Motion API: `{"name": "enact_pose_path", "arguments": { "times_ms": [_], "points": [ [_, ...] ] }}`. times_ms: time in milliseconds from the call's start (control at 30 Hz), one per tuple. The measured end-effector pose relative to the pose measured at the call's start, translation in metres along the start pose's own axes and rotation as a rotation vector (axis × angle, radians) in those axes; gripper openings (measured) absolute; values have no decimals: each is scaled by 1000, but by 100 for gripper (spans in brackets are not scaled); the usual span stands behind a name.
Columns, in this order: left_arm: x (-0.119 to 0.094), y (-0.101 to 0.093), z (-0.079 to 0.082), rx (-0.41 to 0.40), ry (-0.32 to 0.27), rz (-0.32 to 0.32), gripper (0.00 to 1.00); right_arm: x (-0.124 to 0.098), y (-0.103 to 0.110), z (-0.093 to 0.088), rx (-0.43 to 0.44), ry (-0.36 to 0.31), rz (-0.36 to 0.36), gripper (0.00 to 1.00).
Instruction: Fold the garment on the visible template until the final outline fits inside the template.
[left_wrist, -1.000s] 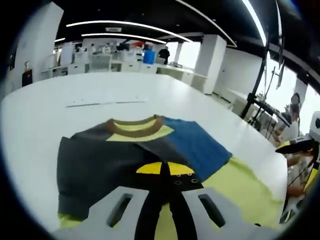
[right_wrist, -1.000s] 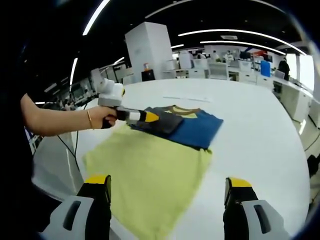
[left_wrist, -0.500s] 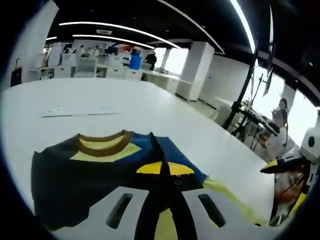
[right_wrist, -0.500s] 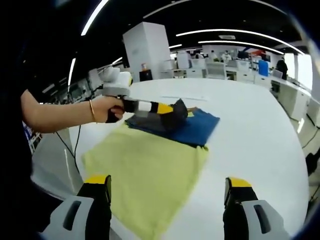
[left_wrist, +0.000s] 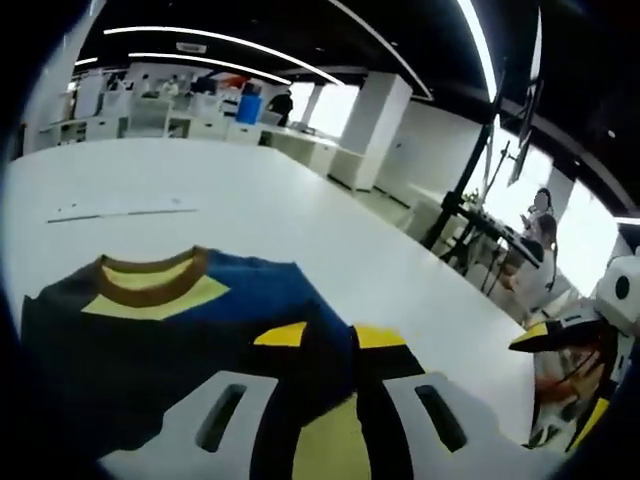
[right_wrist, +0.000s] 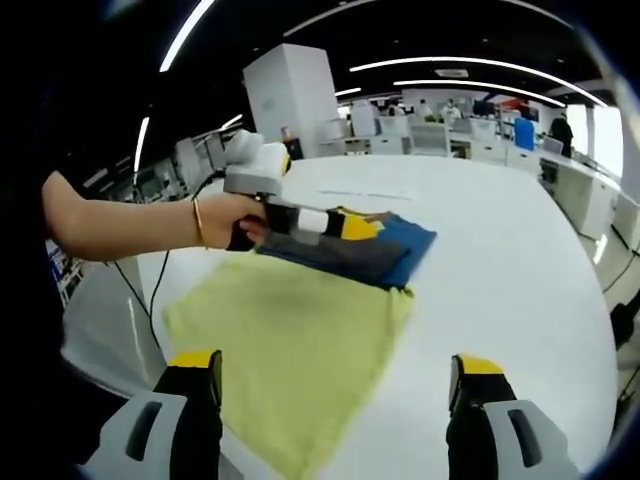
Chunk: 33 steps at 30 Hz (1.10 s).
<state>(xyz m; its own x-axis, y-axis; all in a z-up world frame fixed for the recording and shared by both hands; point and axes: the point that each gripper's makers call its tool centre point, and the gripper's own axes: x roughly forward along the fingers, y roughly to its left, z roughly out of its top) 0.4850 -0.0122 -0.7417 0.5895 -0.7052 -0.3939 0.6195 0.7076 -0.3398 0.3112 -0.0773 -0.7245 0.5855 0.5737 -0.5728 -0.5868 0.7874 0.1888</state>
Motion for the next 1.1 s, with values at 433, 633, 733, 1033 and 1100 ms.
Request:
{"name": "enact_pose_path", "arguments": {
  "times_ms": [433,633,733,1033,1100],
  "points": [
    [-27,-7,17,72,-64,-61,71,4,16,6,-38,10,81,97],
    [-49,-2,19,123,-71,-60,87,7,23,8,-78,46,124,97],
    [-61,6,15,151,-57,-45,90,10,28,10,-90,60,149,97],
    [-103,20,1,187,-28,-26,99,15,45,5,-196,143,217,97],
    [-113,21,-2,201,-25,-27,99,15,48,4,-215,155,226,97]
  ]
}}
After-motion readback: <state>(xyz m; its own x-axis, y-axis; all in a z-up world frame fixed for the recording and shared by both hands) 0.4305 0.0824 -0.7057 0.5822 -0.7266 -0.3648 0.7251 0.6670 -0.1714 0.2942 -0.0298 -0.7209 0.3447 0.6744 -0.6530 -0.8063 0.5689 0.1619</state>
